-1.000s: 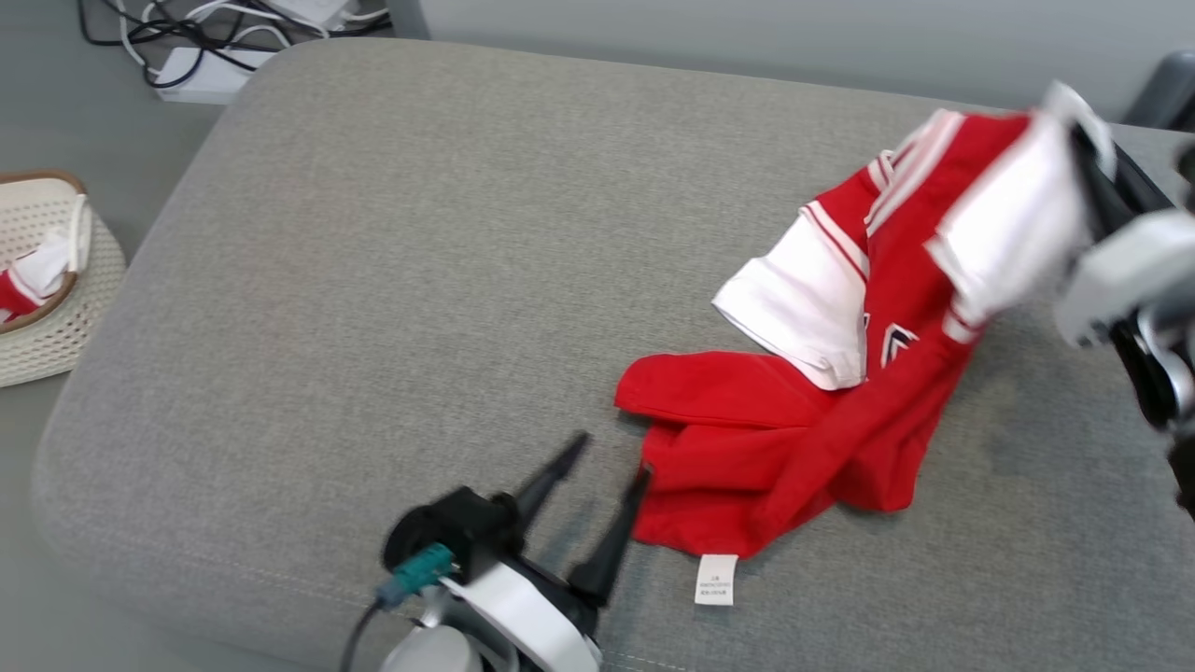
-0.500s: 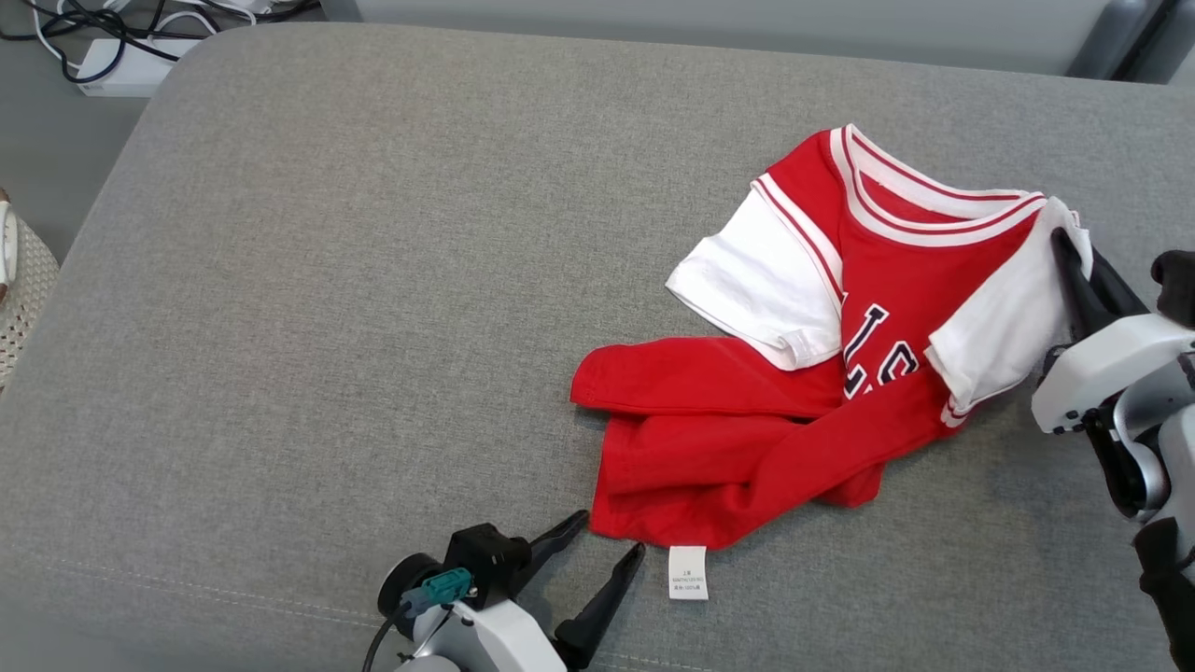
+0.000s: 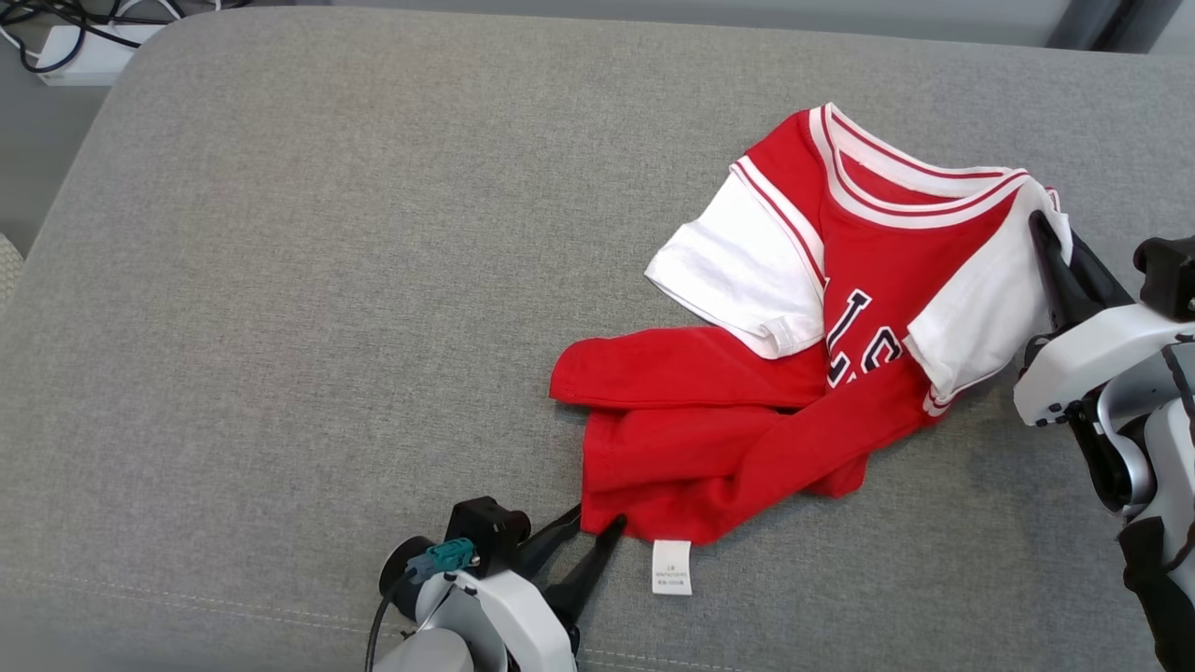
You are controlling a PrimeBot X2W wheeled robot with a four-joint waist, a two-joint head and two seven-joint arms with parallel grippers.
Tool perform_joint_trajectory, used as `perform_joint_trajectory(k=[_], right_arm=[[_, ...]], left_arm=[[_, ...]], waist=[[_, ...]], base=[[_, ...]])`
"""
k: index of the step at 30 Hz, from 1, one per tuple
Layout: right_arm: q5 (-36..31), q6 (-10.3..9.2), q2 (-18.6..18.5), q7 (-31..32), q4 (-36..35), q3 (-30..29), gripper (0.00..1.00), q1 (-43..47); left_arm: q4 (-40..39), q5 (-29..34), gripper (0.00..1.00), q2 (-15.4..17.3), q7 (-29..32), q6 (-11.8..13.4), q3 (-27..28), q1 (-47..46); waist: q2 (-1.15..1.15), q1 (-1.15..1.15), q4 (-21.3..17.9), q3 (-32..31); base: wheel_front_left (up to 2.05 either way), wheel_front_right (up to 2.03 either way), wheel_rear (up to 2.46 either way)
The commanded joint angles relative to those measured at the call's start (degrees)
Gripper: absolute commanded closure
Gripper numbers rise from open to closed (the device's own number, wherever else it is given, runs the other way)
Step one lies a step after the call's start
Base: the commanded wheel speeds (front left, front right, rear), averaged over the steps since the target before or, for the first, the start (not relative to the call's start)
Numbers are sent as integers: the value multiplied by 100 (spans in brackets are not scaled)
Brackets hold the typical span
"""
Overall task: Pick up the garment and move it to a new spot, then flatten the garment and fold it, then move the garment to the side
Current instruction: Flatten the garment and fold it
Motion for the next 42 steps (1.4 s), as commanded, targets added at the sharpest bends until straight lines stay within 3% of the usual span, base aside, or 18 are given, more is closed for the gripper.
perform_joint_trajectory(k=[1, 2, 3, 7, 10, 16, 17, 22, 29, 30, 31, 32, 33, 42], right_arm=[[-61, -1, -16, 25, -175, 32, 100, 83], [-68, -1, -17, 32, -194, 23, 100, 91], [-70, -1, -14, 38, -210, 9, 100, 99], [-55, -1, -7, 48, -257, -35, 100, 143], [-12, -1, 2, 9, -273, -98, 100, 210], [145, -1, 168, -90, -333, -169, 100, 412], [145, -1, 168, -90, -333, -169, 100, 412], [284, -1, 442, -179, -281, -115, 100, 721], [505, -1, 681, -183, -62, -53, 100, 1323], [552, -1, 678, -190, -65, -59, 89, 1404], [582, -1, 656, -220, -88, -74, 58, 1476], [608, -1, 626, -235, -119, -81, 16, 1548], [654, -1, 598, -253, -164, -110, 0, 1618], [764, -1, 26, 150, -1309, -384, 0, 2369]], left_arm=[[-29, -80, 67, 94, -71, -23, 107, -226], [-18, -109, 96, 96, -71, -23, 94, -247], [-17, -121, 100, 102, -72, -23, 98, -270], [-8, -202, 100, 145, -73, -23, 81, -309], [-127, -290, 100, 387, -73, -23, 315, -415], [-487, -80, 100, 1613, -74, -13, 970, -1070], [-487, -80, 100, 1613, -74, -13, 970, -1070], [-799, 32, 100, 2503, 123, 49, 1276, -1517], [-993, -326, 100, 2443, 148, 200, 1346, -843], [-1000, -355, 100, 2415, 127, 223, 1348, -743], [-1009, -411, 100, 2373, 107, 232, 1367, -653], [-1020, -434, 100, 2347, 86, 249, 1380, -587], [-1029, -452, 100, 2326, 68, 268, 1394, -530], [-1132, -474, 100, 2307, -13, 373, 1491, -279]], waist=[[0, 0, -19, 16], [0, 0, -29, 24], [0, 0, -36, 30], [0, 0, -49, 25], [0, 0, -18, -14], [0, 0, 112, -139], [0, 0, 112, -139], [0, 0, 152, -195], [0, 0, 79, -219], [0, 0, 73, -223], [0, 0, 69, -227], [0, 0, 69, -236], [0, 0, 71, -255], [0, 0, 139, -442]], base=[[0, 0, 0], [0, 0, 0], [0, 0, 0], [0, 0, 0], [0, 0, 0], [0, 0, 0], [0, 0, 0], [0, 0, 0], [0, 0, 0], [0, 0, 0], [0, 0, 0], [0, 0, 0], [0, 0, 0], [0, 0, 0]])
